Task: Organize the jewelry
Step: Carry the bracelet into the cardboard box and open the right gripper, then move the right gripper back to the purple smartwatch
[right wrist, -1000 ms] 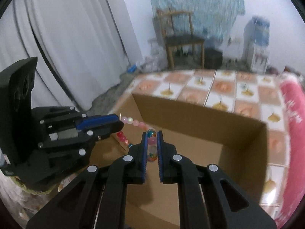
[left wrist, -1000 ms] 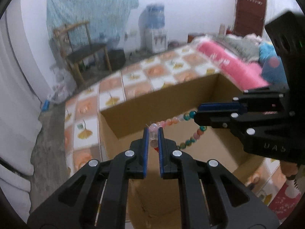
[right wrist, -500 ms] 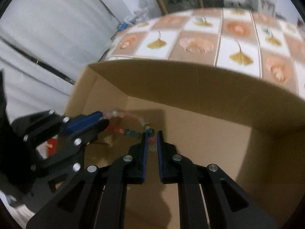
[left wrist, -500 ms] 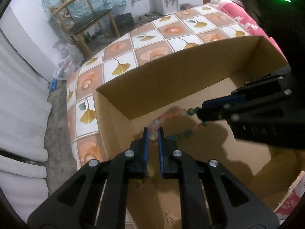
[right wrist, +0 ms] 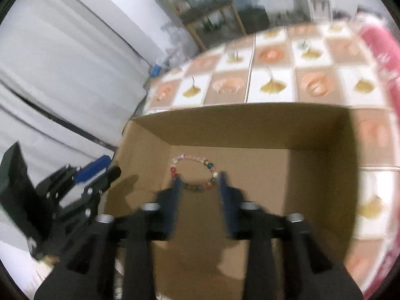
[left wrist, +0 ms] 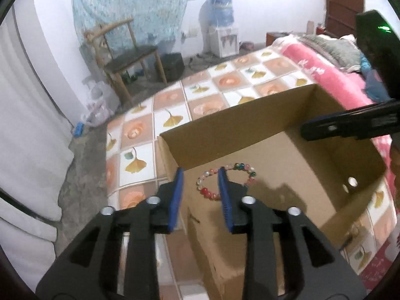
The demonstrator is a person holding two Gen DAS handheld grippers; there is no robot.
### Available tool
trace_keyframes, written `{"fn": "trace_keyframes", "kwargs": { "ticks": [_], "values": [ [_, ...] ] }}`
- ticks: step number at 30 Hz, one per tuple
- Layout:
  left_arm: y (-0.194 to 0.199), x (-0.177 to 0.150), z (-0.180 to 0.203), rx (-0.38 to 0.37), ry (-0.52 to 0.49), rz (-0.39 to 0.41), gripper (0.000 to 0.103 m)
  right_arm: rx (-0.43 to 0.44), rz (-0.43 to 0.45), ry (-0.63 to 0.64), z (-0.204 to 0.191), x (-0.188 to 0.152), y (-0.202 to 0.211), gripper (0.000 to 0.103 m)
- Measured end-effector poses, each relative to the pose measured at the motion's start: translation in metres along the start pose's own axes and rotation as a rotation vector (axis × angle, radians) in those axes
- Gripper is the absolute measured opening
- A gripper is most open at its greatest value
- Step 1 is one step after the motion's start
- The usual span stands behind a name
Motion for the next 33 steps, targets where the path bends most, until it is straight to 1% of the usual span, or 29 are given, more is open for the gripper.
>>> {"fn": "trace_keyframes", "kwargs": {
  "ticks": [1, 2, 3, 4, 5, 6, 7, 8, 9, 11, 12, 15, 17, 18, 19, 20, 22, 26, 28, 30, 33],
  "values": [
    [0.008, -0.005, 0.002, -0.005, -0.007, 0.017, 0.042, -0.013, 0.034, 0.03, -0.004, -0.011, 0.015, 0.05],
    [0.023, -0.013, 0.004, -0.016, -0.012, 0.049, 0.05, -0.037, 0.082, 0.064, -0.009, -0.031, 0.035, 0.054],
    [0.035, -0.022, 0.005, -0.027, -0.013, 0.078, 0.06, -0.045, 0.109, 0.079, -0.011, -0.045, 0.048, 0.057],
    [0.048, -0.035, 0.007, -0.041, -0.009, 0.112, 0.064, -0.039, 0.153, 0.105, -0.016, -0.07, 0.066, 0.062],
    [0.06, -0.049, 0.01, -0.059, -0.009, 0.143, 0.071, -0.033, 0.178, 0.114, -0.018, -0.087, 0.075, 0.065],
    [0.067, -0.058, 0.012, -0.072, -0.007, 0.158, 0.076, -0.026, 0.197, 0.118, -0.02, -0.108, 0.084, 0.066],
    [0.074, -0.076, 0.017, -0.089, 0.002, 0.172, 0.078, -0.019, 0.207, 0.118, -0.02, -0.122, 0.09, 0.068],
    [0.077, -0.086, 0.019, -0.098, 0.01, 0.173, 0.079, -0.01, 0.216, 0.114, -0.021, -0.138, 0.093, 0.068],
    [0.079, -0.103, 0.023, -0.119, 0.029, 0.169, 0.08, -0.004, 0.222, 0.101, -0.02, -0.152, 0.095, 0.068],
    [0.075, -0.127, 0.029, -0.145, 0.065, 0.15, 0.081, 0.001, 0.218, 0.052, -0.015, -0.18, 0.087, 0.069],
    [0.07, -0.141, 0.033, -0.145, 0.082, 0.138, 0.081, -0.01, 0.209, 0.022, -0.012, -0.195, 0.079, 0.069],
    [0.051, -0.171, 0.043, -0.144, 0.133, 0.086, 0.081, -0.037, 0.167, -0.056, -0.003, -0.222, 0.049, 0.069],
    [0.032, -0.191, 0.051, -0.128, 0.163, 0.026, 0.081, -0.081, 0.146, -0.089, 0.0, -0.238, 0.034, 0.069],
    [0.027, -0.198, 0.053, -0.132, 0.169, 0.009, 0.081, -0.11, 0.135, -0.103, 0.003, -0.244, 0.026, 0.069],
    [0.022, -0.203, 0.053, -0.137, 0.17, -0.001, 0.081, -0.12, 0.131, -0.109, 0.003, -0.249, 0.022, 0.069],
    [0.017, -0.208, 0.055, -0.123, 0.165, -0.009, 0.081, -0.127, 0.121, -0.118, 0.004, -0.251, 0.017, 0.069],
    [0.011, -0.213, 0.054, -0.105, 0.159, -0.014, 0.081, -0.105, 0.102, -0.139, 0.006, -0.254, 0.009, 0.069],
    [0.001, -0.216, 0.043, -0.083, 0.179, 0.002, 0.081, -0.074, 0.093, -0.142, 0.003, -0.252, 0.001, 0.069],
    [-0.004, -0.216, 0.038, -0.086, 0.192, 0.003, 0.075, -0.046, 0.098, -0.146, 0.001, -0.248, -0.002, 0.069],
    [-0.011, -0.214, 0.034, -0.099, 0.197, -0.014, 0.066, -0.034, 0.1, -0.15, 0.0, -0.245, -0.005, 0.069],
    [-0.016, -0.21, 0.032, -0.138, 0.2, -0.018, 0.058, -0.017, 0.104, -0.137, -0.007, -0.236, -0.011, 0.069]
  ]
}}
Point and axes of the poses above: each gripper's, at about its wrist camera, not at the fingertips, and y roughly against the way its jaws point, z to its right, x to its top, the point moved 2 cm from there along -y, roughly the way its jaws point, and after that the axes turned 8 degrees about -z, right-handed, at the moved point
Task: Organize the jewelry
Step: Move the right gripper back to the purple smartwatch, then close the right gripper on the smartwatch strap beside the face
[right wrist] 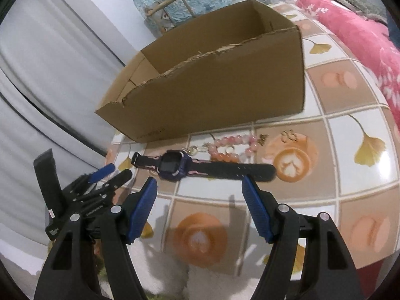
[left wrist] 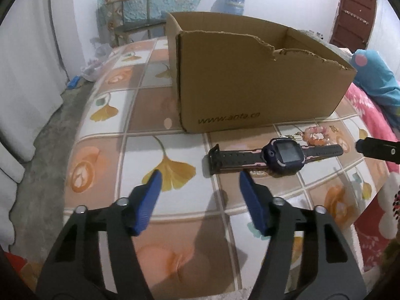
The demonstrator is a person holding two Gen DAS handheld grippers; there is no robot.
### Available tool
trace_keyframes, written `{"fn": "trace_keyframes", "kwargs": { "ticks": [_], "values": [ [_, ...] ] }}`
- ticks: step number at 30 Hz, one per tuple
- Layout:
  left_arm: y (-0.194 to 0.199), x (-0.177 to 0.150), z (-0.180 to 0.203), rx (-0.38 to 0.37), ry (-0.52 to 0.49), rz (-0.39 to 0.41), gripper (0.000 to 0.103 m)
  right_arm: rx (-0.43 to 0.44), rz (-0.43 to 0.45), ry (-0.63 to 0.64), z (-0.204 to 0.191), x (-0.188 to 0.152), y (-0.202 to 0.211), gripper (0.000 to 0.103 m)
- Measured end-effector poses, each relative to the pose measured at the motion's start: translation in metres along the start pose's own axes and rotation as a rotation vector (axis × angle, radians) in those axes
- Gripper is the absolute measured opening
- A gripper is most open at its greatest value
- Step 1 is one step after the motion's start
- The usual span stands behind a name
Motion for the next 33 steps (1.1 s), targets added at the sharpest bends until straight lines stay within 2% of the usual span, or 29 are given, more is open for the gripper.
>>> {"fn": "trace_keyframes", "kwargs": {
  "ticks": [1, 2, 7, 9, 11, 13, 18, 23, 33],
  "values": [
    [-0.001, 0.002, 0.0, -0.012, -0.001, 0.0, 0.057, 0.007, 0.0, 0.005, -0.002, 0.002, -0.002, 0.067],
    [-0.002, 0.004, 0.0, -0.026, -0.002, -0.001, 0.055, 0.015, -0.001, 0.012, -0.005, 0.005, -0.006, 0.061],
    [-0.013, 0.009, 0.003, -0.052, -0.011, -0.015, 0.037, 0.066, -0.03, 0.046, -0.023, 0.026, -0.035, 0.039],
    [-0.017, 0.008, 0.005, -0.033, -0.009, -0.023, 0.033, 0.065, -0.036, 0.065, -0.031, 0.036, -0.047, 0.035],
    [-0.021, 0.007, 0.007, 0.016, -0.015, -0.031, 0.032, 0.061, -0.051, 0.083, -0.038, 0.043, -0.057, 0.029],
    [-0.022, 0.008, 0.007, 0.044, -0.017, -0.03, 0.031, 0.049, -0.069, 0.104, -0.044, 0.05, -0.067, 0.027],
    [-0.022, 0.009, 0.005, 0.036, -0.004, -0.024, 0.031, 0.006, -0.11, 0.127, -0.047, 0.054, -0.082, 0.026],
    [-0.021, 0.009, 0.004, 0.038, -0.008, -0.016, 0.031, -0.039, -0.124, 0.097, -0.039, 0.054, -0.087, 0.026],
    [-0.016, 0.003, 0.0, -0.004, 0.017, 0.006, 0.031, -0.018, -0.191, 0.114, -0.048, 0.035, -0.091, 0.026]
  ]
}}
Point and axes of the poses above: each gripper's, at about its wrist camera, not at the fingertips, and y roughly against the way its jaws point, z to its right, x to its top, the point moved 2 cm from there along -y, roughly the way its jaws point, and after that the axes turned 8 degrees about -z, right-handed, at the moved point
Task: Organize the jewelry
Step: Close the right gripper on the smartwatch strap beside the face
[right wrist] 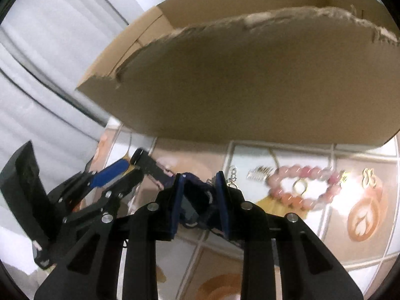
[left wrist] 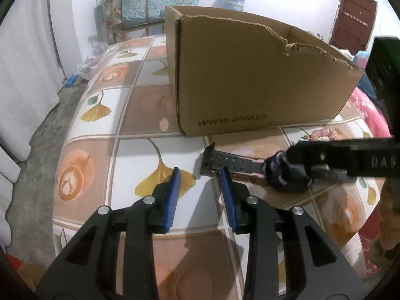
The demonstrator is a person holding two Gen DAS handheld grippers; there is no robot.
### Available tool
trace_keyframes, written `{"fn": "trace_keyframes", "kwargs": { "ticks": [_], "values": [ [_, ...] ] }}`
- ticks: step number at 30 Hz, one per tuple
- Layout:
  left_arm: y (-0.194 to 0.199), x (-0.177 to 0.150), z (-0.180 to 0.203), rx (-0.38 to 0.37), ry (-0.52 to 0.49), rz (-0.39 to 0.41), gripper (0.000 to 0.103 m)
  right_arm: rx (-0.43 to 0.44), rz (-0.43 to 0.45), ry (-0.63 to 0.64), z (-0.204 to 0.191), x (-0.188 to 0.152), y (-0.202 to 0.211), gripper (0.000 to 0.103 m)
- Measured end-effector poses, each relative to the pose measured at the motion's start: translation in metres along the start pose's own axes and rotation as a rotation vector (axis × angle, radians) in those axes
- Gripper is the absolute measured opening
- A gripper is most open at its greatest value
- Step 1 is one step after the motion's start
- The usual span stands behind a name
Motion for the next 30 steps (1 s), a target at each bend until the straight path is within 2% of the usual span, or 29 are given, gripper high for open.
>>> {"fn": "trace_keyframes", "kwargs": {
  "ticks": [9, 13, 16, 19, 23, 26, 30],
  "values": [
    [0.017, -0.017, -0.008, -0.072, 0.039, -0.007, 0.032, 0.047, -0.024, 0.016, -0.01, -0.022, 0.008, 0.027],
    [0.028, -0.027, 0.002, -0.121, 0.008, -0.017, 0.032, 0.02, -0.001, -0.002, 0.0, -0.025, 0.014, 0.027],
    [0.029, -0.032, 0.012, -0.171, -0.013, -0.035, 0.032, 0.064, -0.038, -0.04, 0.007, -0.027, 0.005, 0.027],
    [0.03, -0.038, 0.023, -0.207, -0.031, -0.06, 0.032, 0.092, -0.071, -0.025, 0.0, -0.034, 0.001, 0.027],
    [0.031, -0.049, 0.031, -0.225, -0.046, -0.087, 0.039, 0.177, -0.135, -0.004, -0.014, -0.048, -0.003, 0.028],
    [0.033, -0.052, 0.031, -0.218, -0.066, -0.098, 0.042, 0.2, -0.139, -0.003, -0.016, -0.052, 0.0, 0.031],
    [0.038, -0.054, 0.027, -0.25, -0.037, -0.109, 0.046, 0.216, -0.096, -0.066, 0.0, -0.046, 0.005, 0.035]
  ]
}}
Point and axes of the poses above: each gripper's, at about its wrist camera, not at the fingertips, and y roughly against the way its jaws point, z to its right, x to its top, the point moved 2 cm from there along -y, roughly the way its jaws point, and after that the axes turned 8 degrees about -z, right-handed, at the moved point
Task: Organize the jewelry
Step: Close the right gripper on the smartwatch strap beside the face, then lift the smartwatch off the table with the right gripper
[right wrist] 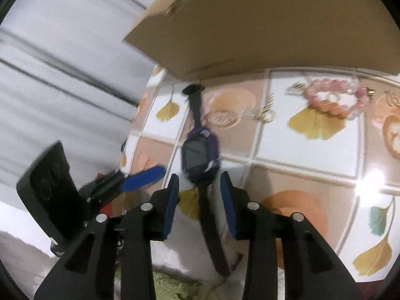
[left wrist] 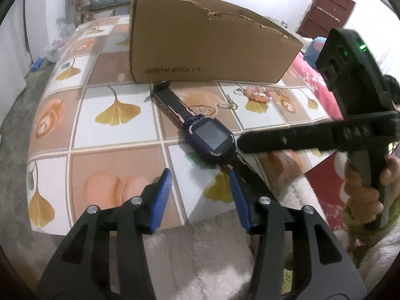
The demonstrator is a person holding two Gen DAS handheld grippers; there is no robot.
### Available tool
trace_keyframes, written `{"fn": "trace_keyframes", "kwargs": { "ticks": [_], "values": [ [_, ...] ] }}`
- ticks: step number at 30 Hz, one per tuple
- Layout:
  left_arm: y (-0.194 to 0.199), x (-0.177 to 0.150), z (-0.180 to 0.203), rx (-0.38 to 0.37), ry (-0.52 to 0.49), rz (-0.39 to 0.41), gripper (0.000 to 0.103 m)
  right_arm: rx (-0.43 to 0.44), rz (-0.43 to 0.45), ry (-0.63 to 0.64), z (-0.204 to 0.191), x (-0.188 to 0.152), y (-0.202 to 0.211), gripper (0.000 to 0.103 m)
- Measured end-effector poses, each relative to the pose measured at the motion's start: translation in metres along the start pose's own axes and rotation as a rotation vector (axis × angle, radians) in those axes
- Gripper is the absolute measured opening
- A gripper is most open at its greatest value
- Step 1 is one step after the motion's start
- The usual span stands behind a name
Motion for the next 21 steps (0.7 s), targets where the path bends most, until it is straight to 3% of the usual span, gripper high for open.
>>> {"fn": "trace_keyframes", "kwargs": {
  "ticks": [6, 21],
  "values": [
    [-0.002, 0.004, -0.003, -0.103, 0.047, -0.025, 0.061, 0.087, -0.016, -0.055, 0.009, 0.012, -0.01, 0.035],
    [-0.008, 0.01, 0.011, 0.012, 0.012, -0.063, 0.064, 0.361, -0.121, -0.175, 0.019, 0.0, -0.022, 0.038]
  ]
}}
Point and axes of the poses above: each gripper's, at about its wrist camera, not at the fingertips, and y roughly against the way its jaws point, z to its right, x to its top, the point moved 2 cm from there along -y, roughly the way its jaws point, and after that the axes turned 8 degrees about -z, right-handed, at the moved point
